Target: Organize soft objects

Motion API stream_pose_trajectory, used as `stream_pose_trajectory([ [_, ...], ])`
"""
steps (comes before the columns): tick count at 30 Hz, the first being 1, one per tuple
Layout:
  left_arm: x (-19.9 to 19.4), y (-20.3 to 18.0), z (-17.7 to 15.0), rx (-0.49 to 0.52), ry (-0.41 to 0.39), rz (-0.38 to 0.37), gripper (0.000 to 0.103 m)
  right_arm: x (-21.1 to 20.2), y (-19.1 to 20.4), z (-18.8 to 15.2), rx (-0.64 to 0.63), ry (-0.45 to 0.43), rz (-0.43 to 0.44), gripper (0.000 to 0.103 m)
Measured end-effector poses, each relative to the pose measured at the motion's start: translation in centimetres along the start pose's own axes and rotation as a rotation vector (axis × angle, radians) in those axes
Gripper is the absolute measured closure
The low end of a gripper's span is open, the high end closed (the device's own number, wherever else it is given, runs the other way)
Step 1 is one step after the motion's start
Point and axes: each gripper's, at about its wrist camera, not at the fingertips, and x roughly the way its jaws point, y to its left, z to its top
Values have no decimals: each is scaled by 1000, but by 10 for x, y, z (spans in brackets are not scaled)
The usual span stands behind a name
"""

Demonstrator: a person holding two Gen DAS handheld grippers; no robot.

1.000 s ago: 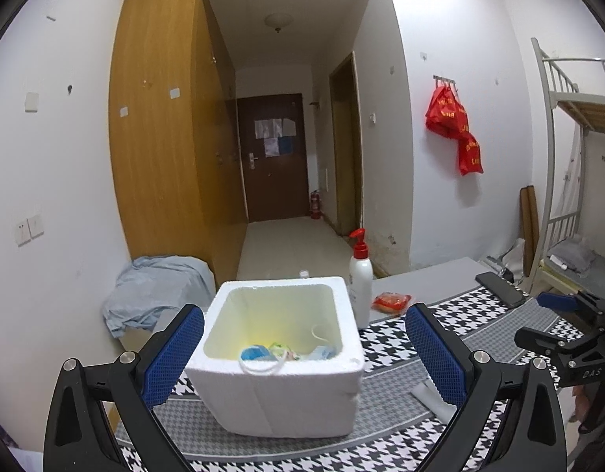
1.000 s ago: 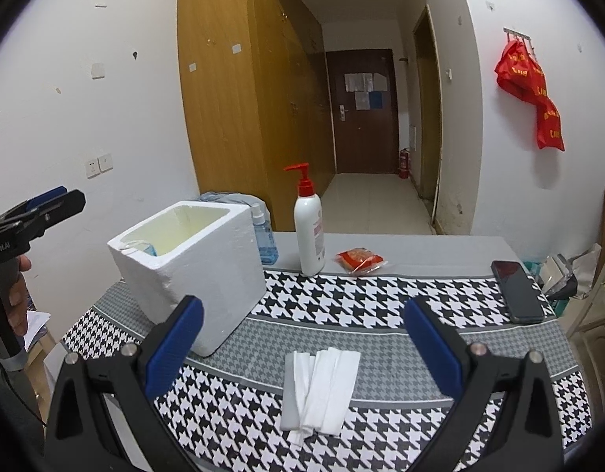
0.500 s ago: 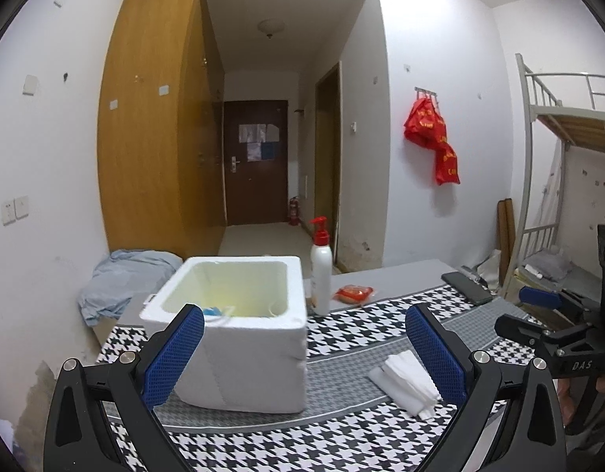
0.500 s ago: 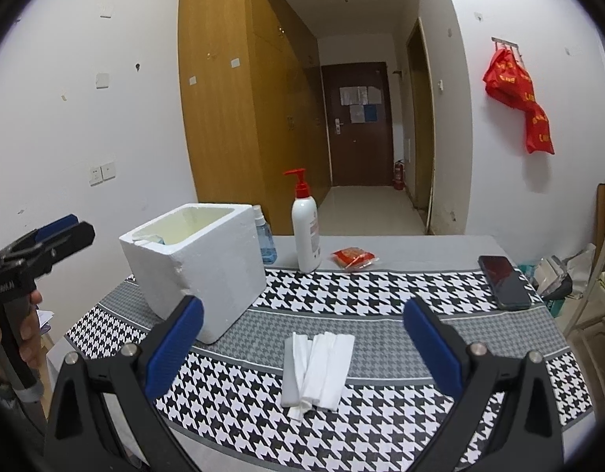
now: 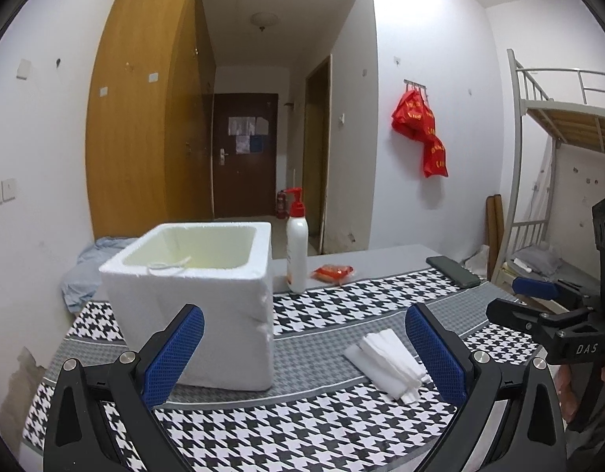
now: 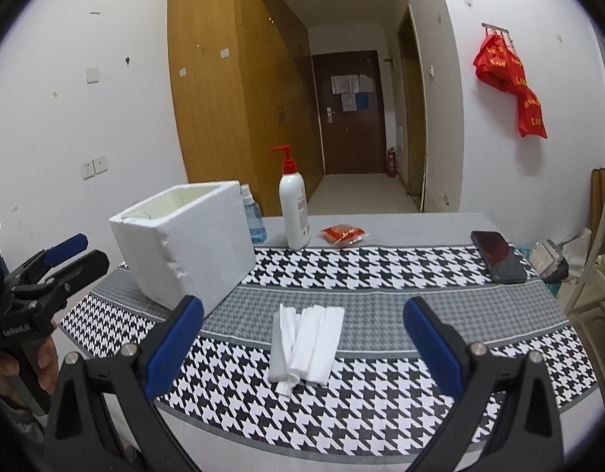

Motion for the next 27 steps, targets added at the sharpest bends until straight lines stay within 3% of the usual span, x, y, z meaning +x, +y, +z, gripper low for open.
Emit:
stream_pose_trajectory([
  [9, 5, -7, -20, -31, 23, -11, 1, 12, -6, -14, 14, 43, -9, 1],
  [16, 17, -15, -36, -51, 90, -31, 1, 24, -5, -21, 4, 90, -6, 0],
  [27, 44, -30, -43, -12, 164, -54, 1, 41, -22, -29, 25, 148, -34, 1],
])
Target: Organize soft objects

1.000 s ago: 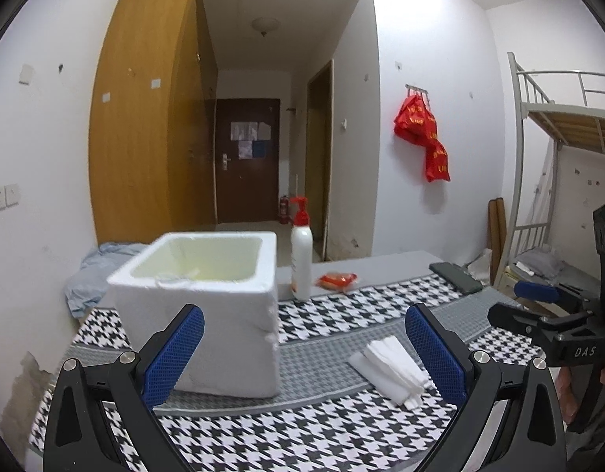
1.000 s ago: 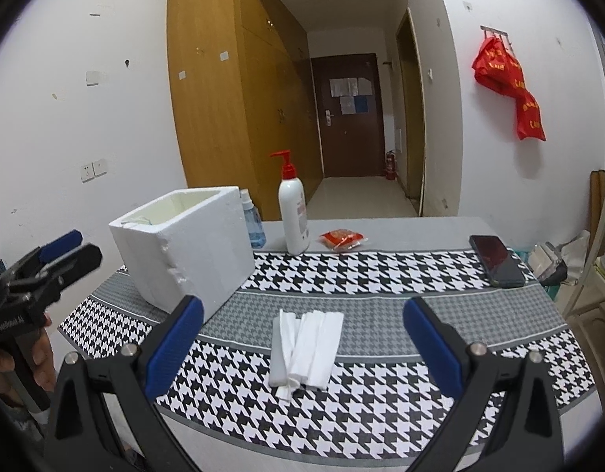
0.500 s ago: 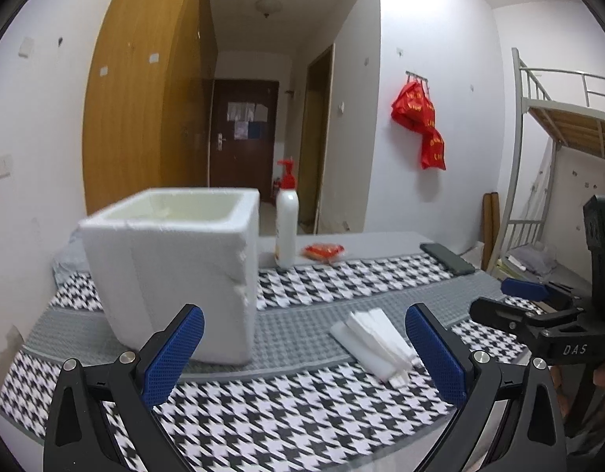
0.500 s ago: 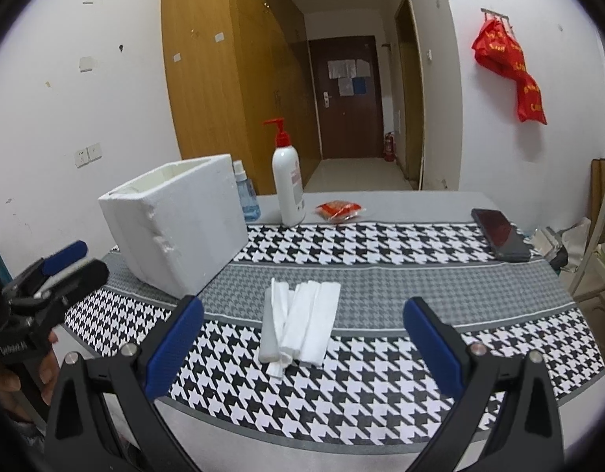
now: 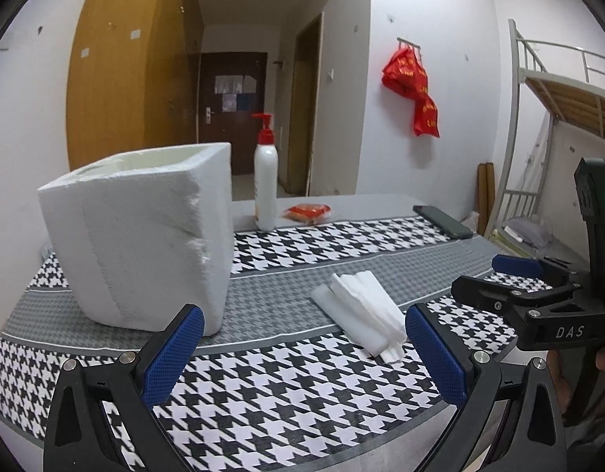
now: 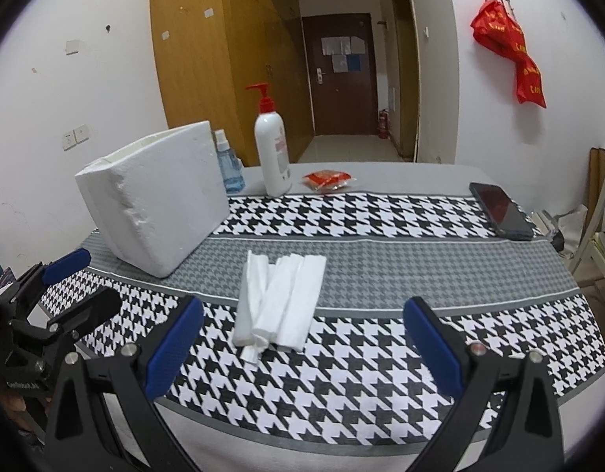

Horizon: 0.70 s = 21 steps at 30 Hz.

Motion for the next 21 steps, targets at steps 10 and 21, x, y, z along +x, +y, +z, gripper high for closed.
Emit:
stream_pose_trajectory([
  [10, 36, -9, -2, 2, 101, -19, 1, 6, -13, -3, 12, 26, -25, 0],
  [21, 68, -23, -11, 24, 215, -25, 2, 13, -23, -7, 36, 52, -16, 0],
])
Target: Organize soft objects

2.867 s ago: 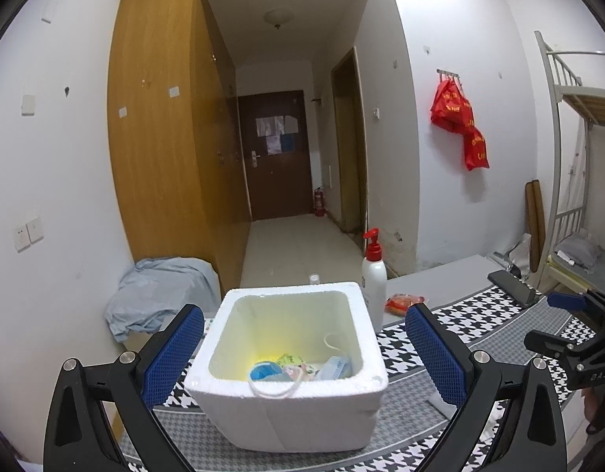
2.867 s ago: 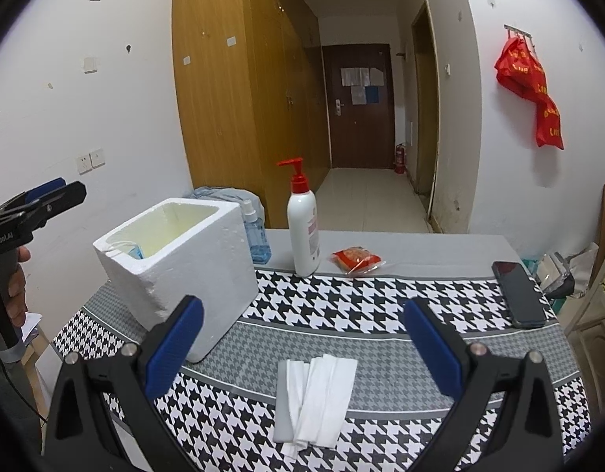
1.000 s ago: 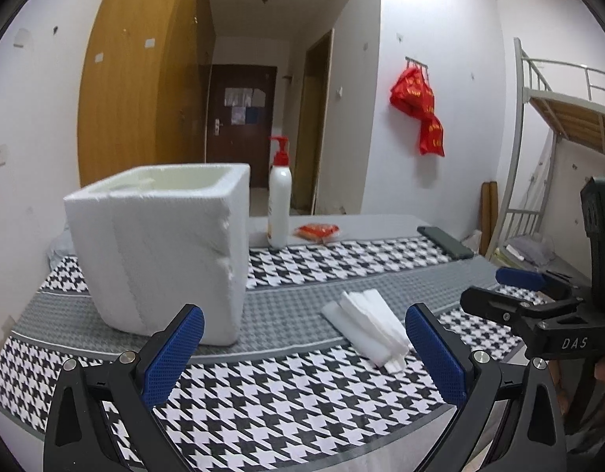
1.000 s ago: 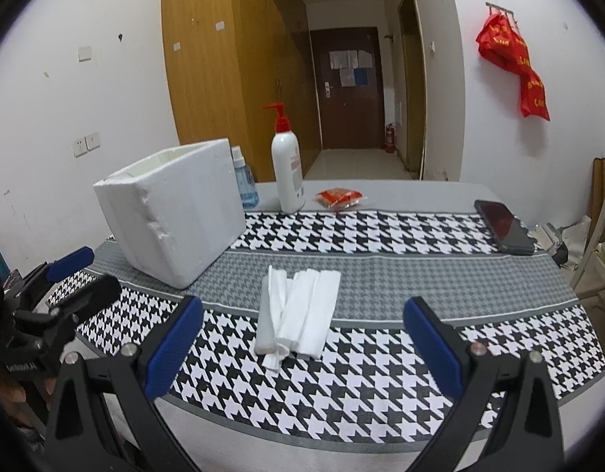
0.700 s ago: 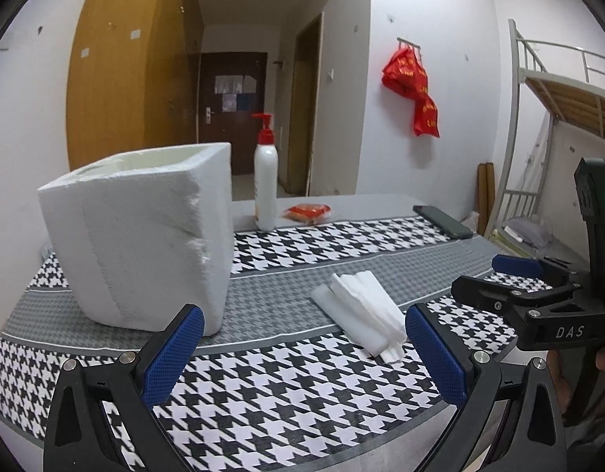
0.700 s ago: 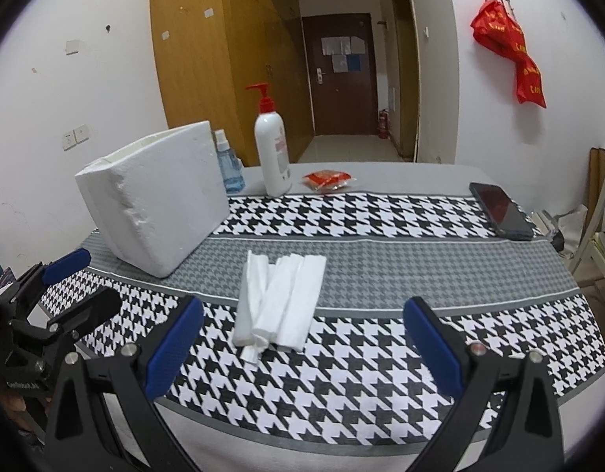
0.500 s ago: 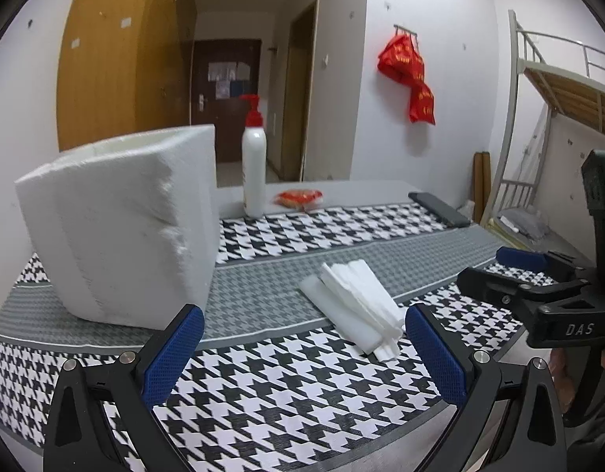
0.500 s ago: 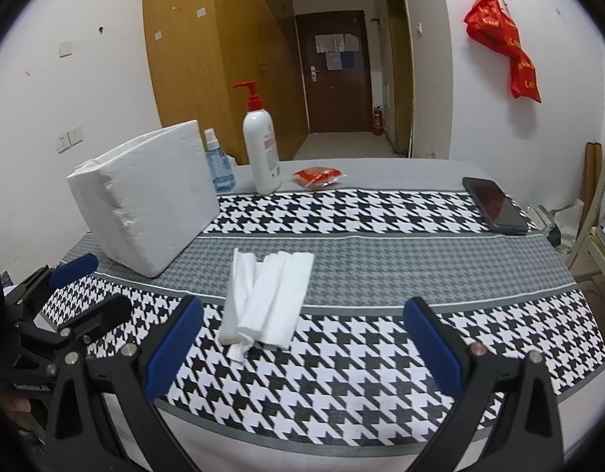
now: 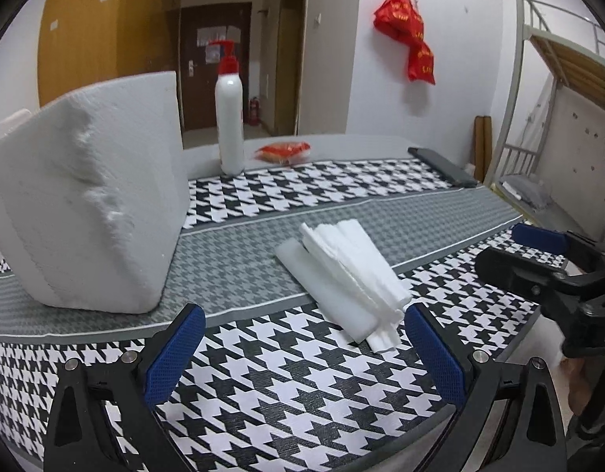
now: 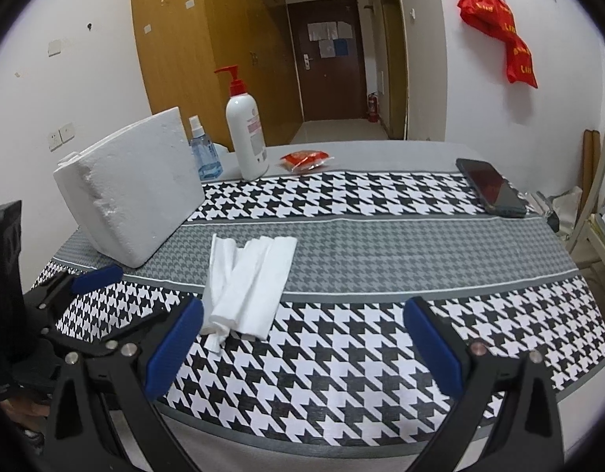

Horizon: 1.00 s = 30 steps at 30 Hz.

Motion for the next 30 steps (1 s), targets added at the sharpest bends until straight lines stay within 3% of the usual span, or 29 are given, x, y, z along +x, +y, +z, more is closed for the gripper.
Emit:
stream_pose_trajectory([
  [13, 33, -8, 1, 41, 124, 55, 15, 2, -4, 1, -4, 7, 9, 0],
  [24, 41, -18, 3, 63, 148, 6, 15, 4, -6, 1, -1, 8, 12, 0],
  [30, 45, -9, 3, 30, 183, 14, 34, 5, -7, 1, -2, 7, 16, 0],
])
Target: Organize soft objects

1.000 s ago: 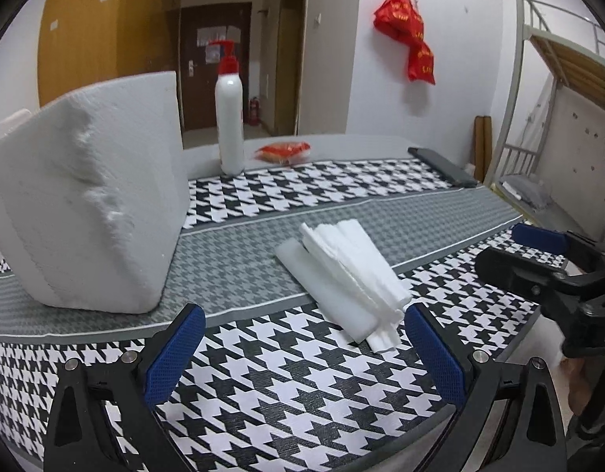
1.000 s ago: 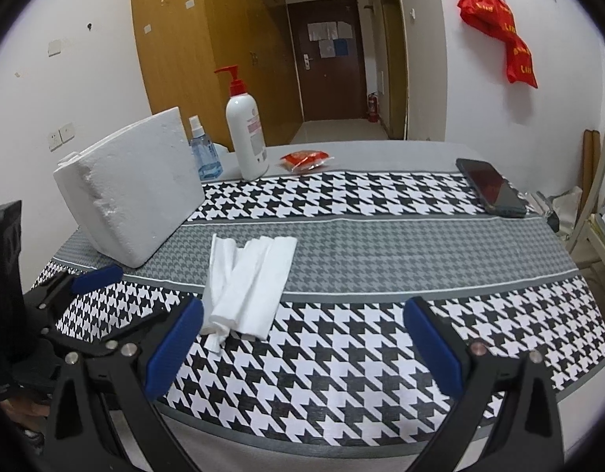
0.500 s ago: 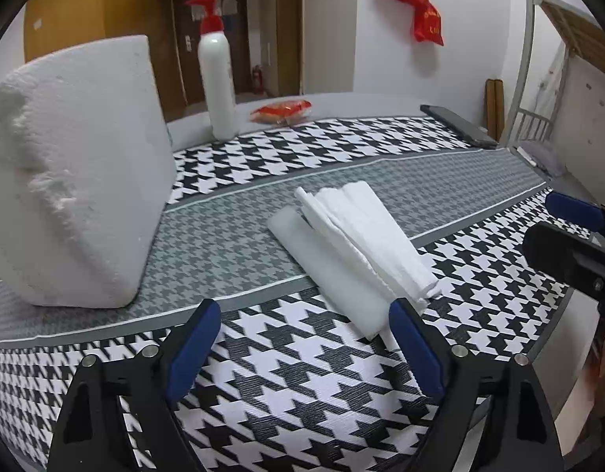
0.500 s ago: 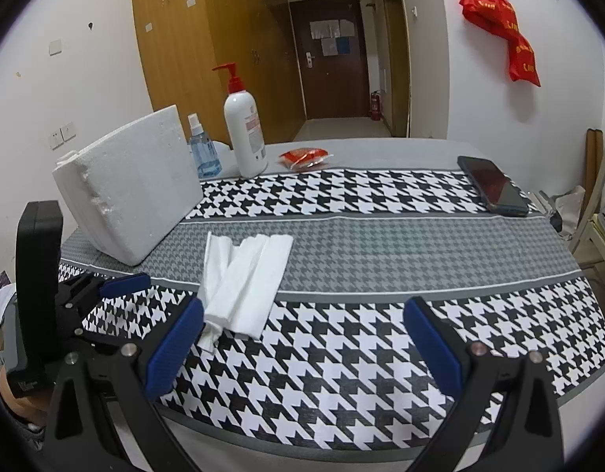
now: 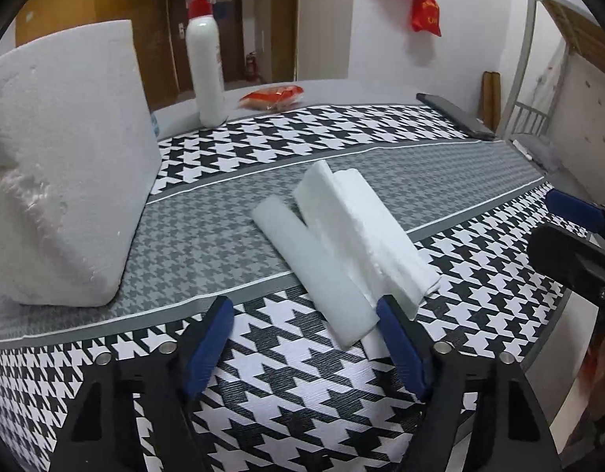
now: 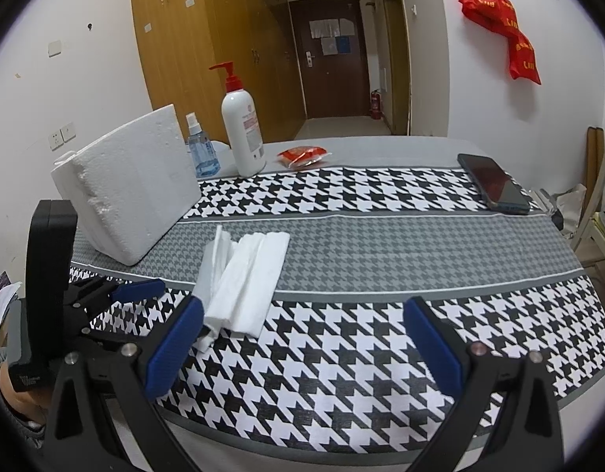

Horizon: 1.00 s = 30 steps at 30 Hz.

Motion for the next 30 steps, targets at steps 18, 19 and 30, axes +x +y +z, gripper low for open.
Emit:
stream_pose_trajectory([
  [18, -24, 44, -10, -81, -25, 46, 58, 9, 18, 3, -37, 14, 25, 0],
  [19, -24, 45, -10, -83, -24, 41, 58, 10, 19, 3, -40, 17, 22, 0],
  [30, -19, 40, -7, -76, -12, -16, 56, 27, 22, 8, -52, 71, 40, 0],
])
